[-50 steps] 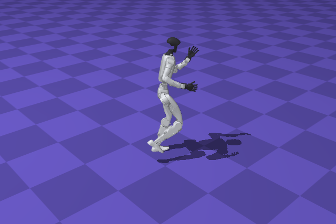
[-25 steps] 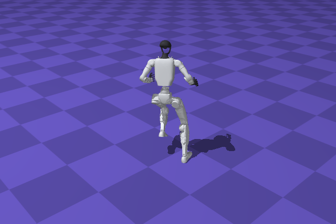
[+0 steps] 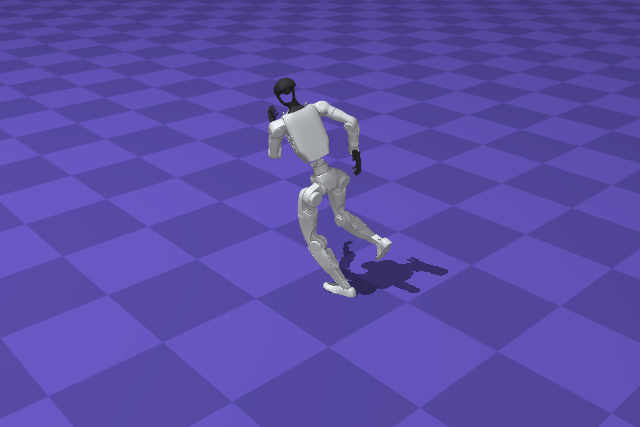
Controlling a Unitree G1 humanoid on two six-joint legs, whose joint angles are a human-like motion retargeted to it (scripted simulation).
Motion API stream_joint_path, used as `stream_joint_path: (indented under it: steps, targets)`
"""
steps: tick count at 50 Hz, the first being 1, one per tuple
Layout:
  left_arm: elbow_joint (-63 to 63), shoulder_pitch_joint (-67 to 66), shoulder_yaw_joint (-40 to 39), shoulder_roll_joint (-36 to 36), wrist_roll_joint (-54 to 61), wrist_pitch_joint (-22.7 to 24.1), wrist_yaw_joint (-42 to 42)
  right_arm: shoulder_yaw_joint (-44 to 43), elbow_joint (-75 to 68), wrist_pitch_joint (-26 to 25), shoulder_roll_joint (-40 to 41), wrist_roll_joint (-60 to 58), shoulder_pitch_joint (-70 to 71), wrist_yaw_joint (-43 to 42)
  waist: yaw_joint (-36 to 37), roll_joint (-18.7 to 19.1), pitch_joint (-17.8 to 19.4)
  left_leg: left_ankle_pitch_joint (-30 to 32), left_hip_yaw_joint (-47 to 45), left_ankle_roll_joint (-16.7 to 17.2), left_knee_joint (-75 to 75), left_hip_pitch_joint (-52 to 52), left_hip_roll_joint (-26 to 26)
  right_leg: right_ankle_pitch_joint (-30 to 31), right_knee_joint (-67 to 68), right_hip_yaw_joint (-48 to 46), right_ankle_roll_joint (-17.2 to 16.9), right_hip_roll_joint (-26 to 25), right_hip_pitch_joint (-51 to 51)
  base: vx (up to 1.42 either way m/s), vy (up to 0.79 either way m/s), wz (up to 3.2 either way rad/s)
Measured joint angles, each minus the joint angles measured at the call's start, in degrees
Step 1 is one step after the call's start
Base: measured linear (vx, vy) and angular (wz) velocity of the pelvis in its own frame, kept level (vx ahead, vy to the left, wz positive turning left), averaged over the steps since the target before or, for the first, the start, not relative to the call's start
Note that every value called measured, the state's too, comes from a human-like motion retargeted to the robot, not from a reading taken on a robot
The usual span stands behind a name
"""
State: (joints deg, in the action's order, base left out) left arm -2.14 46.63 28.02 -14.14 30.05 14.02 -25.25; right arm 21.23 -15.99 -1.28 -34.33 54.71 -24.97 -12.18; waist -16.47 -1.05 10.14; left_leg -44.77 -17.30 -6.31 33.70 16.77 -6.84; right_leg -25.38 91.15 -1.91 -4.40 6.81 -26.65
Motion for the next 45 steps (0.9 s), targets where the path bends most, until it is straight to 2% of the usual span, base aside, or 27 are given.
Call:
stream_joint_path:
  steps: [2, 5, 7, 9, 10, 12, 15, 17, 18, 20, 22, 23, 25, 28, 30, 31, 33, 35, 36, 38, 40, 43, 45]
  targets:
    - [-6.8, 4.3, -3.0, 0.6, -5.1, 2.5, -1.7, -3.5, 2.2, 0.0, -4.6, 0.7, -6.1, 5.0, -4.4, 5.8, -1.3, 9.5, 2.2, 2.5, -12.1, -6.5, -0.4, 0.3, -4.3, -2.8, 1.3, -0.4, -4.8, 1.0, 0.19, 1.12]
    - [-14.1, 6.2, -8.0, -1.0, -15.3, 4.6, -3.8, -11.2, 4.9, 3.4, -9.3, -13.9, -13.0, 10.1, -10.7, 13.8, -2.2, 30.4, 5.3, 6.1, -25.3, -14.7, -3.1, 5.0, -19.4, -8.9, 2.5, -2.4, -6.7, 1.1, 0.08, 1.03]
    - [-17.6, 5.2, -10.5, -1.5, -14.7, 5.8, -2.1, -15.1, 5.7, 5.3, -8.6, -20.7, -16.4, 10.9, -12.7, 16.0, -3.3, 42.3, 5.1, 9.3, -29.6, -18.7, -3.7, 11.2, -33.5, -11.8, 1.5, -3.6, -4.9, 1.15, -0.03, 0.97]
    - [-20.3, 2.9, -12.9, -1.8, -11.8, 6.8, 0.8, -17.4, 6.2, 5.9, -6.3, -23.9, -18.1, 12.1, -13.0, 15.2, -4.9, 46.6, 4.5, 10.7, -31.2, -23.0, -1.7, 17.8, -49.5, -13.7, -1.0, -3.6, -0.9, 1.17, -0.09, 0.87]
    - [-21.3, 1.4, -14.2, -2.1, -10.6, 7.2, 2.2, -18.1, 6.3, 5.7, -4.9, -24.5, -18.2, 12.8, -12.7, 13.7, -5.7, 46.5, 4.6, 10.3, -30.7, -25.2, 0.2, 20.7, -57.9, -14.1, -2.6, -3.2, 1.7, 1.16, -0.14, 0.76]
    - [-22.3, -3.8, -16.4, -3.5, -10.4, 7.3, 4.4, -17.6, 5.3, 4.6, -2.2, -24.7, -15.5, 14.5, -11.5, 7.8, -5.8, 41.6, 7.2, 7.3, -21.5, -28.3, 5.7, 23.8, -72.4, -11.1, -6.5, -1.9, 8.4, 1.15, -0.18, 0.63]
    - [-22.2, -15.5, -18.4, -5.5, -10.2, 6.0, 8.5, -14.8, 3.7, 2.8, -0.2, -27.2, -8.4, 17.0, -9.1, 0.1, -6.5, 31.9, 8.6, 3.6, 8.8, -22.6, 11.6, 25.1, -81.4, -6.6, -9.8, 0.7, 13.9, 1.07, -0.2, 0.26]
    - [-20.1, -24.5, -19.6, -6.4, -5.4, 4.2, 10.7, -11.4, 3.6, 2.6, -0.8, -28.8, -0.9, 15.4, -6.2, -0.3, -6.4, 24.8, 5.7, 0.8, 33.1, -13.6, 8.5, 16.7, -77.6, -7.6, -5.7, -0.2, 14.5, 0.93, -0.18, -0.28]
    - [-18.1, -29.2, -20.3, -6.7, -2.8, 3.2, 11.0, -9.0, 3.6, 3.1, -1.3, -28.9, 3.8, 13.2, -4.2, 0.3, -6.1, 21.1, 4.4, -1.0, 44.8, -8.8, 5.6, 9.6, -74.1, -7.8, -2.5, -1.2, 14.3, 0.89, -0.16, -0.72]
    - [-13.2, -40.8, -22.4, -7.3, 1.2, 1.0, 8.8, -4.0, 4.3, 5.1, -2.3, -29.2, 14.2, 8.2, 0.6, 2.2, -4.5, 15.9, 2.8, -2.3, 64.3, -0.2, -0.7, -4.0, -65.4, -6.0, 4.7, -4.0, 13.6, 0.9, -0.09, -1.25]
    - [-9.2, -54.8, -24.4, -6.9, 4.5, -0.4, 7.8, -0.6, 8.2, 6.6, -2.3, -31.1, 25.8, 6.8, 6.2, 2.0, -2.8, 13.1, 2.4, -3.5, 73.9, 7.4, -2.2, -9.6, -59.5, -2.4, 7.4, -5.3, 13.8, 0.92, 0.0, -1.74]
    - [-8.6, -62.0, -25.3, -6.5, 7.5, -0.3, 8.1, 0.4, 11.2, 7.1, -1.6, -32.1, 31.7, 6.9, 8.7, 1.0, -2.5, 12.1, 1.9, -3.9, 75.3, 11.2, -1.9, -9.9, -58.5, -0.4, 7.1, -5.3, 14.2, 0.96, 0.04, -1.68]
    - [-9.7, -74.9, -26.1, -7.3, 13.4, 1.1, 9.4, 0.5, 18.6, 8.4, 1.8, -31.5, 42.2, 6.5, 12.9, -2.8, -4.5, 11.5, 0.0, -6.2, 72.5, 19.2, -0.9, -6.9, -60.5, 3.0, 3.5, -3.2, 14.8, 1.02, 0.06, -1.24]
    - [-15.0, -88.9, -25.8, -13.9, 14.9, 2.4, 9.9, -2.7, 33.1, 11.5, 8.5, -27.1, 48.3, 4.4, 17.8, -8.6, -10.1, 16.0, -4.1, -6.1, 53.8, 23.2, -0.4, 7.2, -70.4, 6.3, -1.1, 1.3, 20.2, 1.2, 0.14, -0.48]
    - [-17.9, -93.8, -25.6, -17.3, 12.8, 2.2, 12.9, -3.6, 42.0, 13.3, 11.5, -23.7, 48.6, 6.8, 19.8, -10.5, -12.9, 20.4, -5.7, -4.4, 34.9, 21.1, 1.6, 19.7, -77.6, 7.2, -3.2, 3.7, 25.3, 1.28, 0.22, -0.05]
    - [-19.2, -94.9, -26.9, -18.1, 10.3, 2.0, 15.5, -3.6, 45.0, 13.6, 12.2, -21.8, 47.8, 9.7, 20.4, -10.4, -13.5, 23.1, -5.9, -2.4, 23.8, 18.1, 2.5, 24.0, -80.2, 7.5, -4.0, 3.9, 28.1, 1.3, 0.24, -0.11]
    - [-21.9, -96.0, -31.5, -18.7, 4.6, 1.8, 20.0, -3.5, 48.7, 13.5, 13.1, -18.8, 45.6, 15.2, 21.3, -9.0, -12.8, 28.4, -5.0, 2.7, 1.4, 10.1, 3.4, 28.7, -83.5, 7.6, -4.9, 3.0, 34.7, 1.29, 0.25, -0.41]
    - [-24.4, -94.1, -36.6, -17.8, 0.8, 1.5, 22.0, -2.9, 48.6, 12.6, 12.9, -18.4, 42.1, 18.8, 21.7, -5.0, -8.9, 32.3, -2.3, 8.6, -16.6, 0.2, 1.4, 27.6, -82.5, 6.7, -3.3, -0.2, 42.2, 1.25, 0.29, -0.54]
    - [-24.9, -91.5, -37.6, -16.8, 0.5, 1.3, 22.3, -2.6, 47.3, 12.1, 12.3, -19.5, 39.4, 19.8, 21.2, -2.2, -6.3, 33.5, -1.6, 11.1, -20.7, -4.2, -1.1, 24.9, -77.8, 5.6, -1.3, -2.4, 44.6, 1.2, 0.33, -0.19]
    - [-24.1, -84.1, -37.3, -15.4, -1.5, 1.3, 22.1, -2.5, 43.2, 11.1, 10.8, -23.0, 33.6, 21.6, 19.3, 2.0, -2.4, 33.1, -1.1, 14.1, -23.6, -10.7, -5.5, 17.1, -59.8, 3.2, 2.5, -5.8, 44.0, 1.11, 0.32, 0.36]
    - [-20.0, -71.3, -33.0, -14.9, -5.2, 1.6, 18.6, -2.5, 35.9, 10.7, 9.0, -32.0, 29.7, 21.6, 16.6, 1.2, -1.6, 24.8, -0.7, 10.9, -17.8, -10.9, -5.3, 7.2, -31.3, 2.3, 4.4, -4.9, 33.5, 0.95, 0.26, 0.71]
    - [-10.0, -42.5, -20.8, -13.4, -4.8, 1.3, 11.1, -3.1, 19.7, 11.8, 6.7, -53.3, 25.4, 17.5, 11.4, -2.4, -3.0, 9.4, 3.6, 0.8, -1.5, -3.2, -1.3, -1.1, 2.6, 4.5, 1.7, -4.3, 14.2, 0.87, 0.16, 1.05]
    - [-7.8, -24.4, -15.0, -10.6, -2.0, 1.7, 8.4, -5.7, 11.6, 11.2, 4.4, -62.3, 19.2, 16.9, 7.2, -1.7, -3.0, 4.9, 6.4, -1.5, 6.7, -0.1, -1.6, -2.2, 13.4, 2.4, -1.4, -5.4, 4.8, 0.97, 0.07, 1.43]
